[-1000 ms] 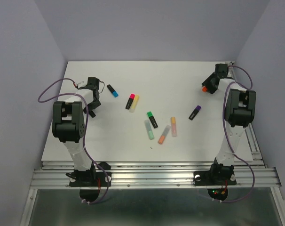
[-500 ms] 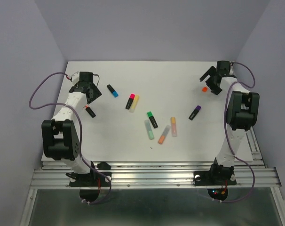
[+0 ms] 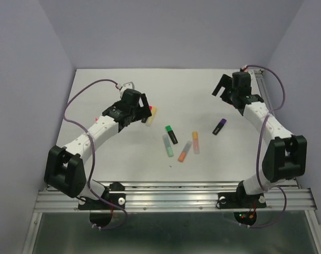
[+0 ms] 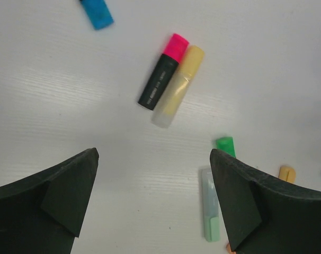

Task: Open the pen caps

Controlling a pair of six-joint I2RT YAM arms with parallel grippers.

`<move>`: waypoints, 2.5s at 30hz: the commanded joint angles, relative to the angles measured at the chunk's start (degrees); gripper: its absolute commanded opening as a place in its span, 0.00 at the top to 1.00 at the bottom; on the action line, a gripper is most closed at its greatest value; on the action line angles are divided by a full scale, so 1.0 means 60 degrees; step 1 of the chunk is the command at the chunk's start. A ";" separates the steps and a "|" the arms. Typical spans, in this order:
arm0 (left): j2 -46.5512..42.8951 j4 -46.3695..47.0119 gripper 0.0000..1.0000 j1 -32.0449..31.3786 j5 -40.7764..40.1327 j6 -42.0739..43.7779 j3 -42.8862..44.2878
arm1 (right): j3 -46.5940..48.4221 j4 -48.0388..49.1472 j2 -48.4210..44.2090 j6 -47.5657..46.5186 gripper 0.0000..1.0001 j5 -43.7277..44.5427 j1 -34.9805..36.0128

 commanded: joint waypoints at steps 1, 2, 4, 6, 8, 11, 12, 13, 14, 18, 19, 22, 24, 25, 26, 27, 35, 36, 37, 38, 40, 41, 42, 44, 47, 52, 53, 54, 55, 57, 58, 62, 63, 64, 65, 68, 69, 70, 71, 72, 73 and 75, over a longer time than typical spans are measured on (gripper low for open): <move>0.0314 0.0673 0.01 -0.1134 0.0381 0.0079 -0.0235 | -0.1934 0.0884 -0.2017 0.0089 0.00 0.0582 -0.0172; 0.0416 0.0718 0.01 -0.1369 0.0440 0.0094 -0.0235 | -0.2290 0.1120 -0.2417 0.0134 0.00 0.0480 -0.0186; 0.0753 0.0777 0.01 -0.2026 0.0558 -0.0140 -0.0250 | -0.3357 0.1458 -0.3586 0.0338 0.00 0.0522 -0.0172; 0.1176 0.0733 0.01 -0.2409 0.0457 -0.0708 -0.0250 | -0.3874 0.1751 -0.4235 0.0646 0.00 0.0596 -0.0186; 0.1543 0.0733 0.01 -0.3039 0.0456 -0.0960 -0.0192 | -0.4168 0.1679 -0.4690 0.0735 0.00 0.0581 -0.0171; 0.2495 0.0151 0.01 -0.3755 0.0149 -0.1370 0.0261 | -0.4462 0.0877 -0.5233 0.0764 0.00 0.0771 -0.0186; 0.2715 -0.0100 0.01 -0.3875 -0.0200 -0.1632 0.0408 | -0.4491 0.0670 -0.5335 0.0779 0.00 0.0931 -0.0171; 0.3210 -0.0363 0.01 -0.3992 -0.0348 -0.1765 0.0743 | -0.4491 0.0479 -0.5365 0.0793 0.00 0.1049 -0.0186; 0.3389 -0.0873 0.01 -0.4153 -0.0524 -0.2028 0.0906 | -0.4491 0.0231 -0.5380 0.0779 0.00 0.1282 -0.0171; 0.3772 -0.1157 0.01 -0.4169 -0.0658 -0.2367 0.1054 | -0.4579 -0.0064 -0.5380 0.0661 0.00 0.1592 -0.0186; 0.3772 -0.1142 0.02 -0.4169 -0.0672 -0.2425 0.1039 | -0.4579 -0.0108 -0.5308 0.0676 0.00 0.1607 -0.0172; 0.3815 -0.1113 0.05 -0.4169 -0.0716 -0.2440 0.1083 | -0.4507 -0.0181 -0.5132 0.0691 0.00 0.1549 -0.0186; 0.3874 -0.1171 0.09 -0.4169 -0.0760 -0.2440 0.1112 | -0.4433 -0.0371 -0.5000 0.0691 0.00 0.1592 -0.0172; 0.3947 -0.1186 0.11 -0.4169 -0.0746 -0.2440 0.1156 | -0.4389 -0.0430 -0.4956 0.0705 0.00 0.1636 -0.0186; 0.3991 -0.1288 0.11 -0.4169 -0.0745 -0.2440 0.1171 | -0.4345 -0.0547 -0.4869 0.0706 0.00 0.1738 -0.0186; 0.4049 -0.1318 0.12 -0.4169 -0.0716 -0.2426 0.1156 | -0.4330 -0.0591 -0.4824 0.0735 0.00 0.1797 -0.0172; 0.4328 -0.1303 0.30 -0.4184 -0.0526 -0.2426 0.1010 | -0.4272 -0.0753 -0.4750 0.0837 0.00 0.2017 -0.0186; 0.4372 -0.1303 0.34 -0.4184 -0.0453 -0.2411 0.1039 | -0.4286 -0.0767 -0.4780 0.0852 0.00 0.2046 -0.0172; 0.4488 -0.1303 0.37 -0.4184 -0.0438 -0.2411 0.1112 | -0.4301 -0.0753 -0.4794 0.0852 0.00 0.2061 -0.0171; 0.4562 -0.1347 0.41 -0.4198 -0.0423 -0.2411 0.1141 | -0.4315 -0.0724 -0.4809 0.0852 0.00 0.2018 -0.0171; 0.4737 -0.1435 0.51 -0.4198 -0.0467 -0.2411 0.1200 | -0.4388 -0.0636 -0.4853 0.0765 0.00 0.1959 -0.0186; 0.4782 -0.1508 0.55 -0.4198 -0.0496 -0.2426 0.1215 | -0.4403 -0.0592 -0.4882 0.0663 0.00 0.1741 -0.0171; 0.4782 -0.1523 0.64 -0.4198 -0.0525 -0.2455 0.1200 | -0.4432 -0.0519 -0.4897 0.0517 0.00 0.1608 -0.0171; 0.4782 -0.1523 0.71 -0.4198 -0.0569 -0.2484 0.1142 | -0.4505 -0.0344 -0.5013 0.0239 0.00 0.0880 -0.0171; 0.4637 -0.1581 1.00 -0.4198 -0.0643 -0.2615 0.1156 | -0.4739 -0.0066 -0.5335 -0.0012 0.00 -0.0670 -0.0186; 0.3408 -0.1348 1.00 -0.4198 -0.0789 -0.3201 0.0849 | -0.5500 -0.0139 -0.6067 0.0177 0.00 -0.3982 -0.0172; 0.3173 -0.1246 1.00 -0.4198 -0.0804 -0.3434 0.0747 | -0.5749 0.0283 -0.6228 0.0236 0.00 -0.5453 -0.0171; 0.2722 -0.1230 1.00 -0.4198 -0.0935 -0.3567 0.0761 | -0.6244 0.0534 -0.6477 0.0338 0.00 -0.6222 -0.0157; 0.2485 -0.1245 1.00 -0.4198 -0.0965 -0.3684 0.0761 | -0.6467 0.0768 -0.6595 0.0470 0.00 -0.6897 -0.0142; 0.1799 -0.1186 1.00 -0.4198 -0.1125 -0.4197 0.0732 | -0.6746 0.1049 -0.6756 0.0676 0.00 -0.8205 0.0164; 0.1577 -0.1157 1.00 -0.4198 -0.1126 -0.4445 0.0717 | -0.6791 0.1121 -0.6815 0.0749 0.00 -0.8193 0.0456; 0.0580 -0.0500 1.00 -0.4315 -0.1053 -0.5193 -0.0014 | -0.6368 0.1239 -0.6700 0.0501 0.00 -0.6411 0.2973; 0.0303 -0.0425 1.00 -0.4316 -0.1010 -0.5441 -0.0117 | -0.6221 0.1138 -0.6597 0.0573 0.00 -0.6087 0.3761; 0.0199 -0.0352 1.00 -0.4316 -0.1038 -0.5516 -0.0249 | -0.5973 0.1151 -0.6379 0.0603 0.00 -0.5750 0.4088; 0.0096 -0.0351 1.00 -0.4330 -0.1038 -0.5604 -0.0293 | -0.5898 0.1137 -0.6290 0.0531 0.00 -0.5355 0.4367; -0.0227 -0.0351 1.00 -0.4359 -0.0965 -0.5867 -0.0469 | -0.5766 0.1502 -0.5982 0.0354 0.00 -0.4561 0.5101; -0.0314 -0.0322 1.00 -0.4389 -0.0951 -0.6100 -0.0542 | -0.5664 0.1691 -0.5633 0.0340 0.00 -0.4575 0.5305; -0.0402 -0.0322 1.00 -0.4418 -0.0965 -0.6175 -0.0586 | -0.5605 0.1809 -0.5484 0.0339 0.00 -0.4604 0.5409; -0.0447 -0.0322 1.00 -0.4491 -0.0980 -0.6263 -0.0659 | -0.5547 0.2028 -0.5309 0.0296 0.00 -0.4561 0.5627; -0.0462 -0.0307 1.00 -0.4520 -0.0994 -0.6380 -0.0675 | -0.5430 0.2117 -0.5075 0.0281 0.02 -0.4459 0.5731; -0.0476 -0.0322 1.00 -0.4535 -0.1009 -0.6410 -0.0704 | -0.5356 0.2234 -0.4957 0.0252 0.03 -0.4327 0.5833; -0.0520 -0.0351 1.00 -0.4608 -0.0995 -0.6585 -0.0777 | -0.5268 0.2556 -0.4708 0.0150 0.06 -0.3904 0.6068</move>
